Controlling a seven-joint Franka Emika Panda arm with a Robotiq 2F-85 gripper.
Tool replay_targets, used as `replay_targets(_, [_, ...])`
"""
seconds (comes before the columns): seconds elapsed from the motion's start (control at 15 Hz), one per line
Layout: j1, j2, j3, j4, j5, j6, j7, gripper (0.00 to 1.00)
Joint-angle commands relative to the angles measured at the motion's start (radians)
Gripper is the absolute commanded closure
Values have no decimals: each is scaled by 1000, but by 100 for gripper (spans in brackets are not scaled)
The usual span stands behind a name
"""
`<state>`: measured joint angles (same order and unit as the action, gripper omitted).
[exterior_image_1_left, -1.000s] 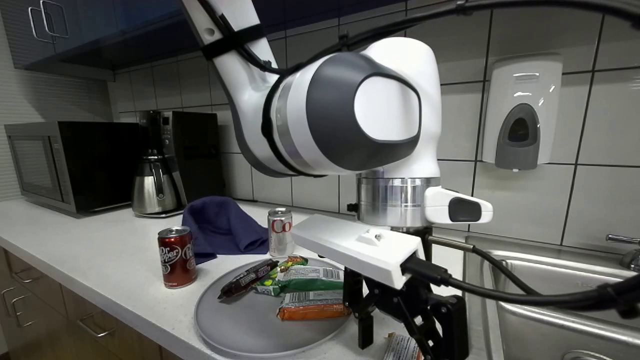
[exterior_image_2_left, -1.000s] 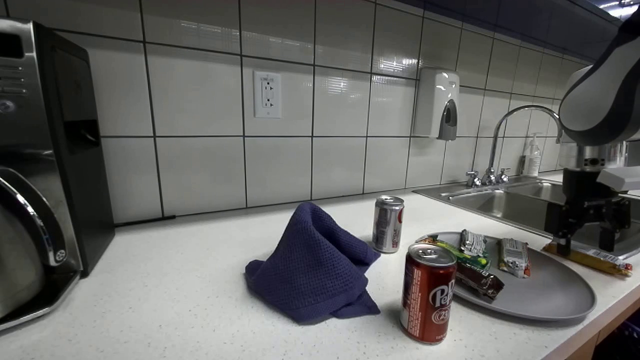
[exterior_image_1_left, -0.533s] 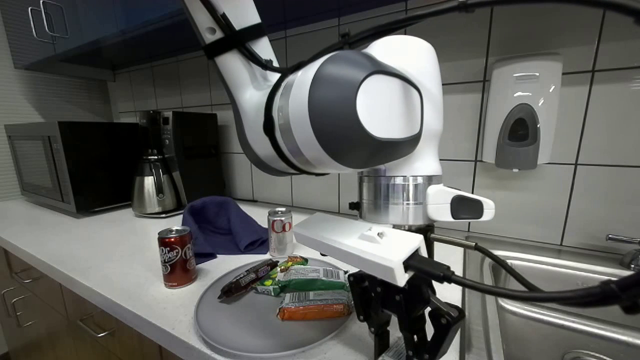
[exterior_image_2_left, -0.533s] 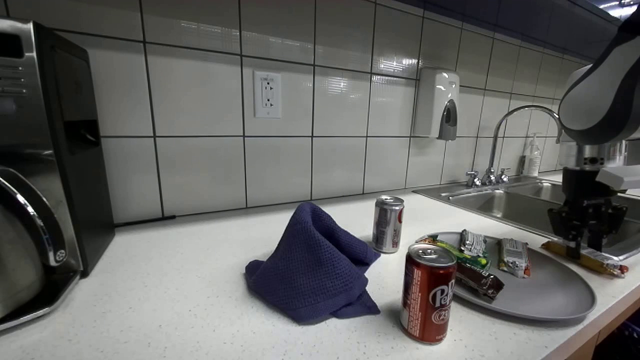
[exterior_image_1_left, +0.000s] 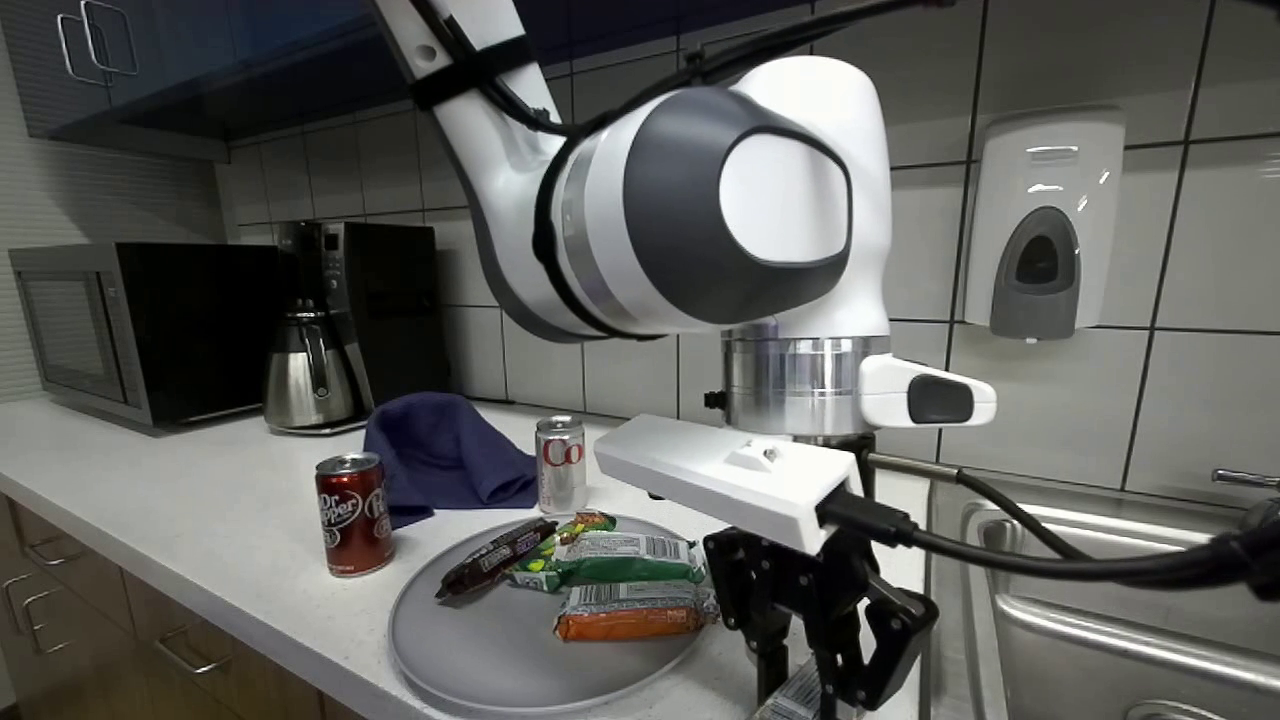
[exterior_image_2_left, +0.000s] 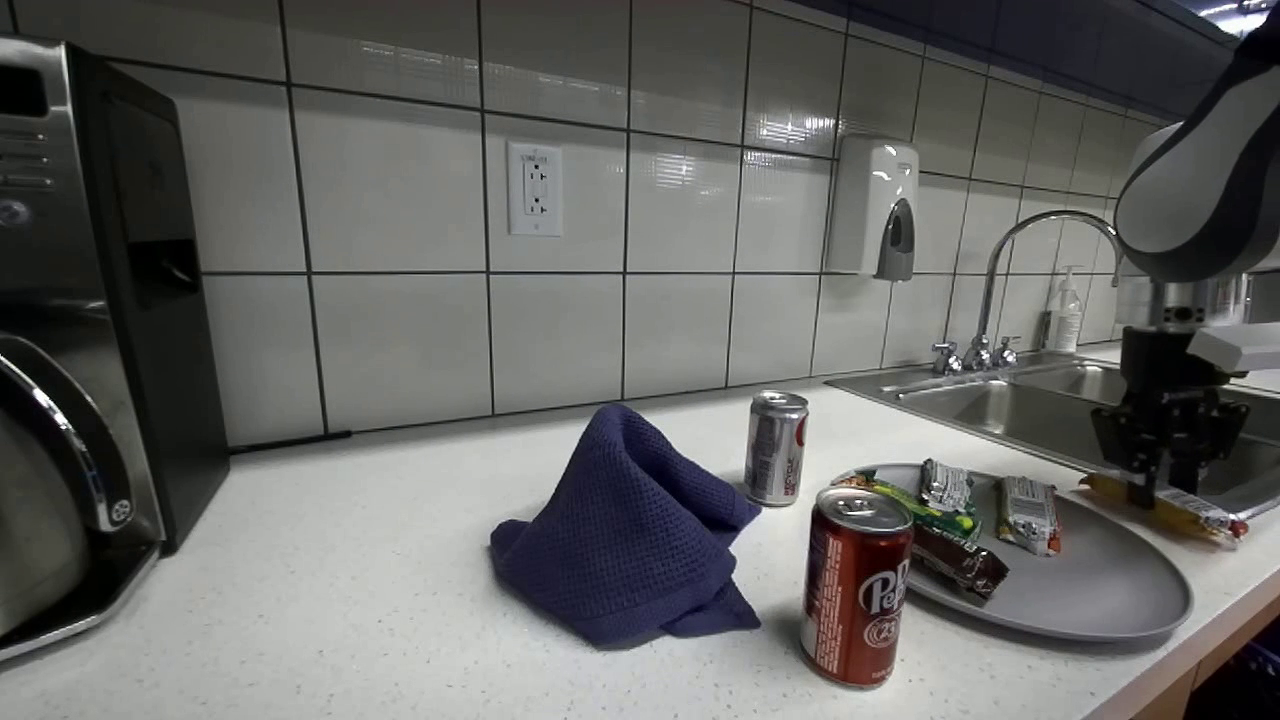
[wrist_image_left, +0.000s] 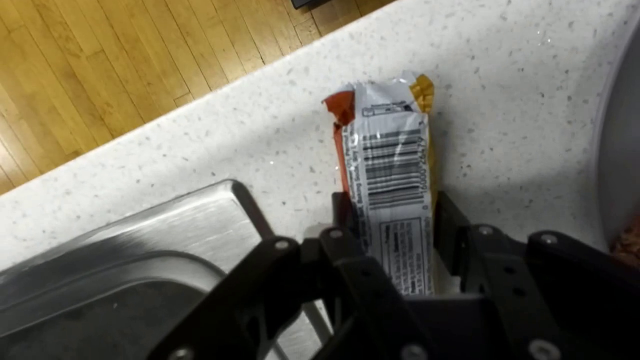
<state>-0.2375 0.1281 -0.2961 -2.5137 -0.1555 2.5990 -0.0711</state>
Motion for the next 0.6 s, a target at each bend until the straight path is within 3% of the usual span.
replay_targets(0.0, [-12, -67, 13, -9, 25, -27, -29, 83])
replay_targets(0.53, [8, -144, 43, -26, 74, -52, -27, 83])
